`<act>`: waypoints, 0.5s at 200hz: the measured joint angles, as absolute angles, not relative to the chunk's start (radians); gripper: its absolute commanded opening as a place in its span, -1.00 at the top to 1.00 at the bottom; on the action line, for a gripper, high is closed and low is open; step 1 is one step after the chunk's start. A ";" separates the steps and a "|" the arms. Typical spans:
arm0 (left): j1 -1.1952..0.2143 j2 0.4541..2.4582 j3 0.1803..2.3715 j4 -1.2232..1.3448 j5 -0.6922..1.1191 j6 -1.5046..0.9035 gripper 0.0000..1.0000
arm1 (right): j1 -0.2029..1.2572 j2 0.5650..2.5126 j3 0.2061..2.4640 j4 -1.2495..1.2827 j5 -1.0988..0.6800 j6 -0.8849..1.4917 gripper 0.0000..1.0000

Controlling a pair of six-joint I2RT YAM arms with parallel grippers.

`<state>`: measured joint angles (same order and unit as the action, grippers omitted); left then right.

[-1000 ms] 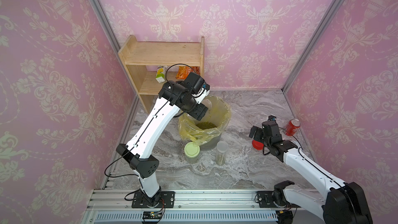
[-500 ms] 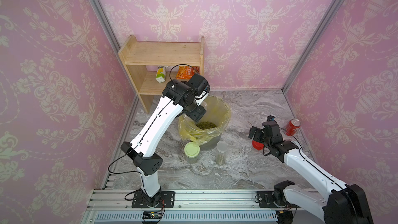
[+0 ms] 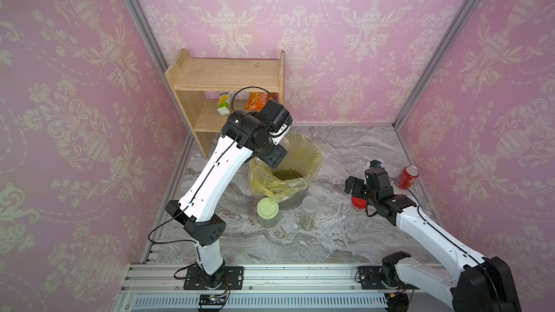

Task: Empty moldy mung beans from jars
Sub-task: Pour the moldy mung beans from the jar into the trash bin.

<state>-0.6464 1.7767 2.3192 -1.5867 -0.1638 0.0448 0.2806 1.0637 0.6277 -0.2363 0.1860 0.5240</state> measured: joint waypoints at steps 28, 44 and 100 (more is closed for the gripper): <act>-0.646 1.736 2.293 -1.588 -0.143 0.044 0.36 | 0.281 1.063 0.631 -0.242 0.178 0.524 -1.00; -0.647 1.767 2.353 -1.590 -0.125 0.044 0.37 | 0.282 1.063 0.635 -0.250 0.173 0.524 -1.00; -0.653 1.744 2.299 -1.555 -0.120 0.039 0.34 | 0.282 1.035 0.674 -0.279 0.151 0.523 -1.00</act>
